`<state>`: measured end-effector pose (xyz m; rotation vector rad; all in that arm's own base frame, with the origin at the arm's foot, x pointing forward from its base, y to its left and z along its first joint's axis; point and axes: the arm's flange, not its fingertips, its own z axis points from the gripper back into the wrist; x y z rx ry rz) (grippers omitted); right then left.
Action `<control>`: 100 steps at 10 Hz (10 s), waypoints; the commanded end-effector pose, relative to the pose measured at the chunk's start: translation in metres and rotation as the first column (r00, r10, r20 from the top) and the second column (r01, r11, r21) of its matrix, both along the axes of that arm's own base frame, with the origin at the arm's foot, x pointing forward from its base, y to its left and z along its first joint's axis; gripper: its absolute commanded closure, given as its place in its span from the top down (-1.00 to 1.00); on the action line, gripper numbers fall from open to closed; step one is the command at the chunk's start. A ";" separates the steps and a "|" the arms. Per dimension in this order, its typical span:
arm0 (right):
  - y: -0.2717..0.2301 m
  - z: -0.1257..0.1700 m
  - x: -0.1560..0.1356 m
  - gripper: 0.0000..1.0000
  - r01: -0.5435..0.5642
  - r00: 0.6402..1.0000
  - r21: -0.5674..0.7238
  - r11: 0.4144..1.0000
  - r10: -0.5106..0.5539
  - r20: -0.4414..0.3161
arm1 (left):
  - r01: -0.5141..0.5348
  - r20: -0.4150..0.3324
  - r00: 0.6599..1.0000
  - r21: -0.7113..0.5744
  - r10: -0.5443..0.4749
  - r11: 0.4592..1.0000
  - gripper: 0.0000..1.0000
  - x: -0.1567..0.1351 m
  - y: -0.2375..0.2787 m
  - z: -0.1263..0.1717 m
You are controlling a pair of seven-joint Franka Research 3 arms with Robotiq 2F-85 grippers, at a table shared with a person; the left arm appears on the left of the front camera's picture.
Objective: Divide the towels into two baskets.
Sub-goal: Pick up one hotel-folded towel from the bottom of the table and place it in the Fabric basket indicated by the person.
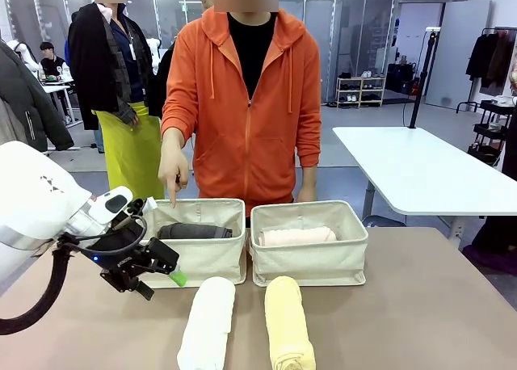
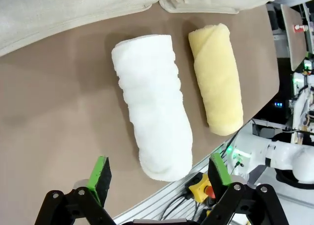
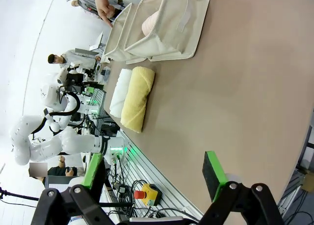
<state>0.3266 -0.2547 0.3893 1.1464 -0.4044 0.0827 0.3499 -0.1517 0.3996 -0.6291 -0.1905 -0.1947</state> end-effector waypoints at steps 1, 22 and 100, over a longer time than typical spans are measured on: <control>0.000 0.002 -0.001 1.00 -0.013 1.000 -0.007 1.000 0.013 0.006 | -0.088 -0.040 0.995 0.049 0.090 0.995 1.00 0.006 -0.031 -0.009; 0.000 0.002 -0.001 1.00 -0.013 1.000 -0.007 1.000 0.013 0.006 | -0.134 -0.133 0.977 0.223 0.166 0.966 -0.24 0.021 -0.100 -0.082; 0.000 0.002 -0.001 1.00 -0.013 1.000 -0.007 1.000 0.013 0.006 | 0.213 0.394 0.918 -0.373 -0.054 0.903 1.00 -0.045 0.276 0.104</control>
